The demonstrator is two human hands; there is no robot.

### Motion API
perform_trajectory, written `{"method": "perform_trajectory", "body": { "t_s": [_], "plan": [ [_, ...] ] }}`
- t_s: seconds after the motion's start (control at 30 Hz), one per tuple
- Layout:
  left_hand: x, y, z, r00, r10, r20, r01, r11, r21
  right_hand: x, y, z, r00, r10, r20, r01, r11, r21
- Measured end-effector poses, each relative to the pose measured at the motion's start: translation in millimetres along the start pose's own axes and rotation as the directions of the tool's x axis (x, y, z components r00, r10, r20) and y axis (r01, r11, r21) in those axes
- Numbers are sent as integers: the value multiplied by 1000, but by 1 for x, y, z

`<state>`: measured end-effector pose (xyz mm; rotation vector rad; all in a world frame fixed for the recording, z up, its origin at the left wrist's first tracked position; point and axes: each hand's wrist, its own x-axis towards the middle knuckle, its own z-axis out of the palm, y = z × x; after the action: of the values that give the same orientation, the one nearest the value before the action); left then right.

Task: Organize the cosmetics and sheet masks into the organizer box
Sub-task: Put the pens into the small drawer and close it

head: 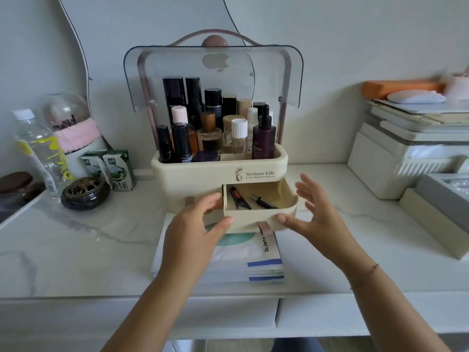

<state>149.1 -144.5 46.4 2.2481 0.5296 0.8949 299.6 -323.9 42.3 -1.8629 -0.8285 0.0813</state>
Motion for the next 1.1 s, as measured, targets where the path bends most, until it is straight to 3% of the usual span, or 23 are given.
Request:
{"method": "perform_trajectory", "body": {
  "t_s": [0.13, 0.3, 0.47, 0.6, 0.67, 0.77, 0.9, 1.0, 1.1],
  "plan": [
    [29, -1, 10, 995, -75, -72, 90, 968, 235, 30, 5, 16, 992, 95, -81, -95, 995, 4],
    [41, -4, 20, 985, -55, -163, 113, 921, 373, 52, 13, 30, 982, 140, -128, -144, 989, -21],
    [35, -5, 10, 982, -52, -183, 110, 941, 320, 50, 9, 37, 970, 174, -169, -185, 982, -51],
    [9, -35, -17, 937, -101, -335, 145, 983, 109, 15, 7, 35, 954, 146, -261, -183, 975, -123],
    [-6, -55, -25, 927, -254, -278, 265, 964, 3, -10, 9, 40, 957, 177, -231, -204, 974, -99],
    [-17, -72, -25, 903, -426, -62, 403, 887, -228, -29, 7, 51, 956, 253, -148, -251, 967, 31],
    [-16, -70, -22, 902, -428, 61, 422, 842, -336, -19, -9, 55, 953, 276, -122, -271, 961, 57],
    [-19, -68, -24, 891, -431, 144, 454, 826, -334, -25, -16, 60, 949, 315, -21, -313, 947, 68],
    [-23, -72, -25, 886, -437, 153, 462, 808, -366, -41, -23, 74, 948, 319, 12, -318, 939, 132]
  ]
}}
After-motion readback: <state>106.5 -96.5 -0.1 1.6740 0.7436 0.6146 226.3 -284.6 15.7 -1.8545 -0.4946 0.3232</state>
